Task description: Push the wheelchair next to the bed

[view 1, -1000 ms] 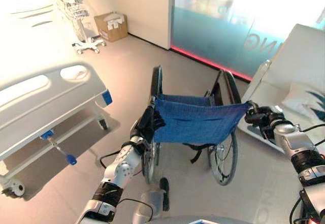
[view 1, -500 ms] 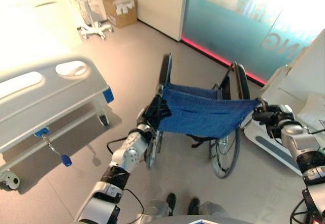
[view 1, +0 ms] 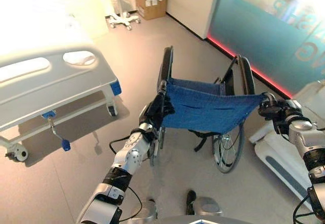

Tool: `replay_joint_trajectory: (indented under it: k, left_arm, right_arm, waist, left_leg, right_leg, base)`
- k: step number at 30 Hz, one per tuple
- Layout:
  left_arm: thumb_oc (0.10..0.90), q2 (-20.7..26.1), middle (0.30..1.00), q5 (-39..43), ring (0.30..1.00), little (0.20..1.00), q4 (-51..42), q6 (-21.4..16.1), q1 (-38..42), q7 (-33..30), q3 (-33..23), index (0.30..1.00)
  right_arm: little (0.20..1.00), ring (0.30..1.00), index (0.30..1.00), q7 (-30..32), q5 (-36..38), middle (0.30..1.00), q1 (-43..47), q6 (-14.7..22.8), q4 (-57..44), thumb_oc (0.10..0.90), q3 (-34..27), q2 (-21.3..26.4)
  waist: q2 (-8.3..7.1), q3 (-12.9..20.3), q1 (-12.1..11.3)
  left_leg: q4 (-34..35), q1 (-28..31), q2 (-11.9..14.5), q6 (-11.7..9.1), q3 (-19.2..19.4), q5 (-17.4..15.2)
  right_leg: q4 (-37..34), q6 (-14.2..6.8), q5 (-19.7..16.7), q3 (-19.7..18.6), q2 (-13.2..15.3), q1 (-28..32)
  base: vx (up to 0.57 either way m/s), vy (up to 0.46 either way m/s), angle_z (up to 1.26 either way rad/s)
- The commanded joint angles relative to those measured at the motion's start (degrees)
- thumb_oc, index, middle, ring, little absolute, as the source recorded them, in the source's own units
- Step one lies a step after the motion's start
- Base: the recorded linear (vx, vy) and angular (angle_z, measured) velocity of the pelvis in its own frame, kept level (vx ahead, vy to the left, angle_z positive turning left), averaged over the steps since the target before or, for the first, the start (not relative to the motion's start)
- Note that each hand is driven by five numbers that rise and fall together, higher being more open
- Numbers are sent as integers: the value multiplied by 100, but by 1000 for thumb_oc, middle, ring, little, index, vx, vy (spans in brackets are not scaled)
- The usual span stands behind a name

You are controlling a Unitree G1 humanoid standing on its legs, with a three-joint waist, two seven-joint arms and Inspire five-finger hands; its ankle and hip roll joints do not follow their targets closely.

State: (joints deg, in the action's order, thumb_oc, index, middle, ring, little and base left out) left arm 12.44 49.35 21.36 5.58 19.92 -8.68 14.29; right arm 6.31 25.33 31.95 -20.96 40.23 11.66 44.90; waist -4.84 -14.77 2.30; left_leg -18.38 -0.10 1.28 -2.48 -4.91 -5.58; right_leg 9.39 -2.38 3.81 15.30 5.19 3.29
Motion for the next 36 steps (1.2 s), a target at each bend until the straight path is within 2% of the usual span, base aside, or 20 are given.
replay_joint_trajectory:
  k: [1,2,5,6,9,10,13,14,16,17,21,22,23,24,26,27,29,31,33,36]
  left_arm:
    - [400,284,300,145,300,300,-107,-52,-781,-449,7,300]
    - [400,273,300,102,300,300,-108,-49,-741,-450,-19,300]
    - [400,290,300,105,300,300,-108,-39,-709,-421,-60,300]
    - [400,320,300,171,300,300,-146,26,-700,-409,-94,300]
    - [400,314,300,203,300,300,-86,31,-712,-318,-63,300]
    - [400,318,300,203,300,300,-83,18,-746,-294,-45,300]
    - [400,353,300,308,300,300,-136,8,-894,-227,-37,300]
    - [400,373,300,296,300,300,-191,55,-925,-240,-49,300]
    - [400,390,300,242,300,300,-238,164,-917,-281,-119,300]
    - [400,391,300,237,300,300,-213,151,-919,-302,-123,300]
    - [400,379,300,188,300,300,-9,139,-859,-302,-190,300]
    - [400,392,300,236,300,300,15,118,-867,-306,-199,300]
    - [400,407,300,255,300,300,13,101,-883,-297,-208,300]
    - [400,409,300,248,300,300,11,95,-890,-293,-211,300]
    - [400,425,300,202,300,300,24,81,-946,-191,-189,300]
    - [400,428,300,160,300,300,-1,82,-974,-187,-180,300]
    - [400,460,300,153,300,300,-18,56,-951,-247,-124,300]
    - [400,458,300,110,300,300,68,20,-858,-234,-106,300]
    - [400,472,300,110,300,300,94,-36,-839,-210,-86,300]
    - [400,501,300,104,300,300,68,-143,-883,-171,-17,300]
  right_arm:
    - [300,300,300,-511,269,300,1179,531,-494,400,606,-600]
    - [300,300,300,-412,255,300,1130,518,-561,400,616,-650]
    - [300,300,300,-334,209,300,1145,508,-583,400,660,-741]
    - [300,300,300,-264,153,300,1206,440,-584,400,676,-815]
    - [300,300,300,-194,145,300,1265,391,-536,400,713,-849]
    - [300,300,300,-157,154,300,1260,389,-531,400,745,-848]
    - [300,300,300,-236,162,300,1184,479,-445,400,740,-769]
    - [300,300,300,-307,145,300,1156,539,-391,400,715,-744]
    - [300,300,300,-467,81,300,1223,621,-201,400,689,-754]
    - [300,300,300,-510,76,300,1242,666,-139,400,699,-784]
    - [300,300,300,-745,8,300,1224,869,90,400,623,-827]
    - [300,300,300,-752,7,300,1168,911,93,400,573,-836]
    - [300,300,300,-762,-21,300,1077,965,54,400,516,-855]
    - [300,300,300,-763,-23,300,1032,999,40,400,494,-860]
    - [300,300,300,-767,-29,300,849,1013,-68,400,386,-773]
    - [300,300,300,-771,-4,300,817,985,-116,400,364,-737]
    - [300,300,300,-759,33,300,804,966,-175,400,338,-737]
    - [300,300,300,-800,57,300,977,935,-86,400,312,-742]
    - [300,300,300,-832,49,300,1028,977,-50,400,309,-731]
    - [300,300,300,-820,106,300,1042,1023,-121,400,331,-682]
  waist:
    - [-116,451,-624]
    - [-115,400,-643]
    - [-15,332,-697]
    - [100,315,-737]
    - [228,291,-899]
    - [307,303,-976]
    - [309,352,-1148]
    - [274,367,-1219]
    - [195,409,-1355]
    - [122,435,-1424]
    - [-35,540,-1665]
    - [-87,582,-1714]
    - [-95,604,-1738]
    - [-85,607,-1738]
    - [-1,611,-1628]
    - [17,617,-1586]
    - [25,570,-1513]
    - [94,458,-1455]
    - [102,366,-1392]
    - [-12,190,-1163]
  left_leg:
    - [-2233,105,81,33,719,553]
    - [-2309,-202,104,94,856,473]
    - [-1696,-243,-11,145,1017,375]
    - [-917,-208,-1,91,1265,524]
    - [64,-432,-146,28,1533,824]
    - [594,-604,-167,-35,1686,1106]
    - [1477,-801,-279,-156,1824,1502]
    - [1416,-880,-325,-137,1799,1545]
    - [1198,-963,-377,86,1842,1293]
    - [1129,-945,-482,102,1689,1064]
    - [618,-990,-550,465,1717,529]
    - [643,-905,-623,576,1671,479]
    - [719,-783,-715,699,1526,447]
    - [751,-726,-735,730,1466,441]
    - [813,-472,-758,827,1292,372]
    - [822,-403,-753,836,1266,342]
    - [769,-266,-718,866,1203,198]
    - [758,-89,-590,816,1029,246]
    - [750,66,-595,781,857,169]
    - [686,300,-753,792,591,-122]
  right_leg:
    - [-21,203,-573,-185,138,-387]
    - [-15,254,-497,-144,95,-246]
    - [17,219,-350,-145,-23,-48]
    - [5,223,-210,-130,-197,155]
    - [-71,231,-41,-84,-445,514]
    - [-124,258,36,-63,-604,676]
    - [-288,264,320,-112,-759,1196]
    - [-315,293,406,-133,-764,1309]
    - [-341,285,422,-125,-713,1371]
    - [-276,242,591,-137,-619,1462]
    - [147,87,842,169,-275,1638]
    - [499,-98,621,327,-112,1589]
    - [1238,-336,228,406,118,1390]
    - [1527,-403,90,417,211,1284]
    - [2763,-487,-217,274,433,846]
    - [2910,-490,-303,246,460,728]
    - [2694,-433,-256,259,588,525]
    - [1618,-284,-237,378,568,166]
    - [1157,-300,-327,312,553,-78]
    - [128,-630,-1176,-92,610,-709]
  base:
    - [234,-234,54]
    - [237,-160,27]
    - [278,-104,2]
    - [314,-49,5]
    - [366,-43,17]
    - [462,-22,11]
    - [440,-6,1]
    - [336,-4,-16]
    - [304,7,-35]
    - [329,17,-52]
    - [335,60,-25]
    - [297,147,-15]
    - [271,152,-10]
    - [286,173,29]
    - [285,143,21]
    - [257,69,-29]
    - [225,-40,6]
    - [227,-196,37]
    - [220,-196,28]
    - [258,-222,61]
